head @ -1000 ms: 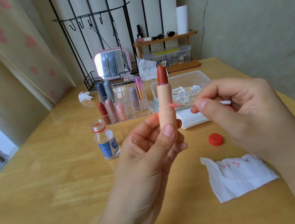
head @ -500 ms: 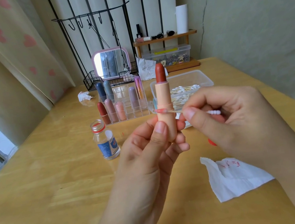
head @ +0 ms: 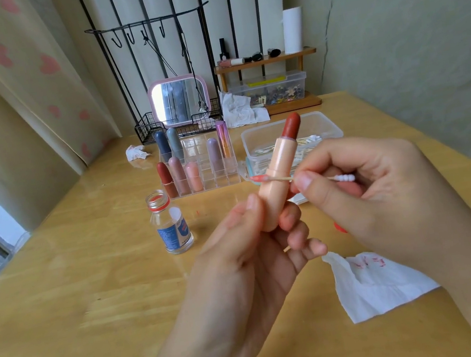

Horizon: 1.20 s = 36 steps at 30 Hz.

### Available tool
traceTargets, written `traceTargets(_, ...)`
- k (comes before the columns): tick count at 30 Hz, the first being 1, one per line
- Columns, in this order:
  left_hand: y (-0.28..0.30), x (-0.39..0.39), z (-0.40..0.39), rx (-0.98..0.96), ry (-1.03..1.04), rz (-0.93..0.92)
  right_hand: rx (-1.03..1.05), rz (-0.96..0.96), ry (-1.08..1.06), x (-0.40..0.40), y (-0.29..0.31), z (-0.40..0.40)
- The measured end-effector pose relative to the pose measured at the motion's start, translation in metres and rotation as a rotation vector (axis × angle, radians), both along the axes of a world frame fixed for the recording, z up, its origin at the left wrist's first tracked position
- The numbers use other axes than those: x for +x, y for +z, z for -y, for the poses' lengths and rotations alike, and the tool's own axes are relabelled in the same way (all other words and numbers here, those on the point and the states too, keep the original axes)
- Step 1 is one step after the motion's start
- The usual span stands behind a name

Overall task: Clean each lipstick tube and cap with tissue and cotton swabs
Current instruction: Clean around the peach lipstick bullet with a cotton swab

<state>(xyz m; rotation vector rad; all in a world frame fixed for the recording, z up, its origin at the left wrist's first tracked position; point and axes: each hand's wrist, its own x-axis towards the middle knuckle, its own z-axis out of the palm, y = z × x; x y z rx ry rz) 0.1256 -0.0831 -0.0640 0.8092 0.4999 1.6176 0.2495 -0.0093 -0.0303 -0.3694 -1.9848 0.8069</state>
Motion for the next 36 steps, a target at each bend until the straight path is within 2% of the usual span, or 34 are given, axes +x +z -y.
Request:
traceTargets(4,-0.005,-0.001,-0.002,0.003,0.055,-0.051,-0.026,-0.006,0.046,-0.001,0.001,0.004)
traceTargets(9,-0.001,-0.001,0.000,-0.007,-0.010,0.047,-0.031,-0.005,-0.114,0.005,0.003,-0.004)
traceTargets(16,0.000,-0.004,0.001,-0.007,-0.237,0.194,-0.060,0.000,0.015,0.000,-0.001,0.000)
traceTargets(31,0.008,-0.008,0.004,-0.046,-0.348,0.252,-0.036,-0.031,0.042,0.001,0.001,0.001)
traceTargets(34,0.003,-0.007,0.004,-0.026,-0.325,0.239,0.001,-0.008,0.034,0.002,0.000,0.004)
traceTargets(36,-0.001,-0.004,0.002,-0.009,-0.196,0.167,-0.017,-0.026,-0.033,0.005,0.002,0.002)
